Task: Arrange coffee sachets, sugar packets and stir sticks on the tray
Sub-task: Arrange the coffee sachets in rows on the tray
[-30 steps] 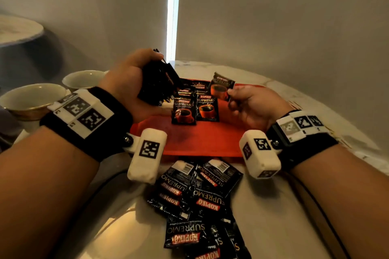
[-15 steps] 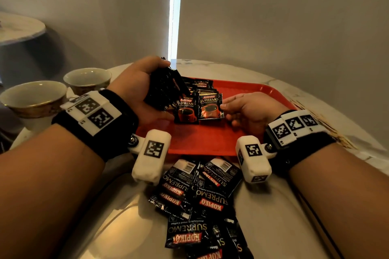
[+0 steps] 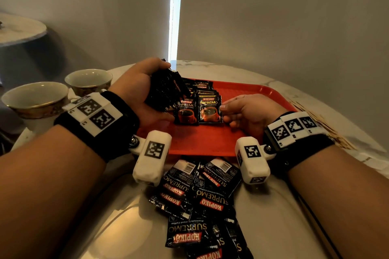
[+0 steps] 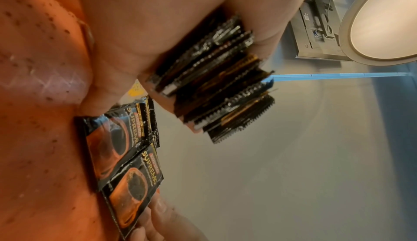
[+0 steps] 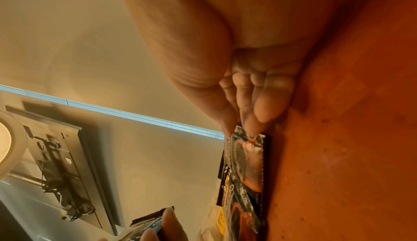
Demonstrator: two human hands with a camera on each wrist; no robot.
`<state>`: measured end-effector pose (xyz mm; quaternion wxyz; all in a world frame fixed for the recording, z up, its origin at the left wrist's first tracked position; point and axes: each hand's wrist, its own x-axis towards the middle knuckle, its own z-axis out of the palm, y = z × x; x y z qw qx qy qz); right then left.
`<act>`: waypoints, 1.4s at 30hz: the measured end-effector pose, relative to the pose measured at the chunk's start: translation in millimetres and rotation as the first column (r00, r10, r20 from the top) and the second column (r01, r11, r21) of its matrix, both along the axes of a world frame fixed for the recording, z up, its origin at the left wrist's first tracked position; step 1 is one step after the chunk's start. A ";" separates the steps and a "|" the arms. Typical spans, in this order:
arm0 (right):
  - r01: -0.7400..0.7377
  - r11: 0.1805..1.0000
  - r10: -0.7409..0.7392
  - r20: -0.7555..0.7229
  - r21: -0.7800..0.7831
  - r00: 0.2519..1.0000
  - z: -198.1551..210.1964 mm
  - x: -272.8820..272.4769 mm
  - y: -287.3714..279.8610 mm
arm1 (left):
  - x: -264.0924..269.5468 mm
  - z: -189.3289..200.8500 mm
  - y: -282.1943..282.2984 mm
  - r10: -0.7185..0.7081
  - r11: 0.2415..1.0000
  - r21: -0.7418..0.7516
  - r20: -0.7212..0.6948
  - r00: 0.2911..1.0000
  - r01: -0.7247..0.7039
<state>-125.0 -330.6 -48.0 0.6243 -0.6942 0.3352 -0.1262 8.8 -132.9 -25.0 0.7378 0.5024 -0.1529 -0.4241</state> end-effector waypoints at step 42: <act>-0.162 0.873 0.310 0.268 -0.460 0.912 49.6 -5.5 52.2 | -12.0 9.3 3.9 -0.134 0.953 -0.271 0.019 0.991 0.134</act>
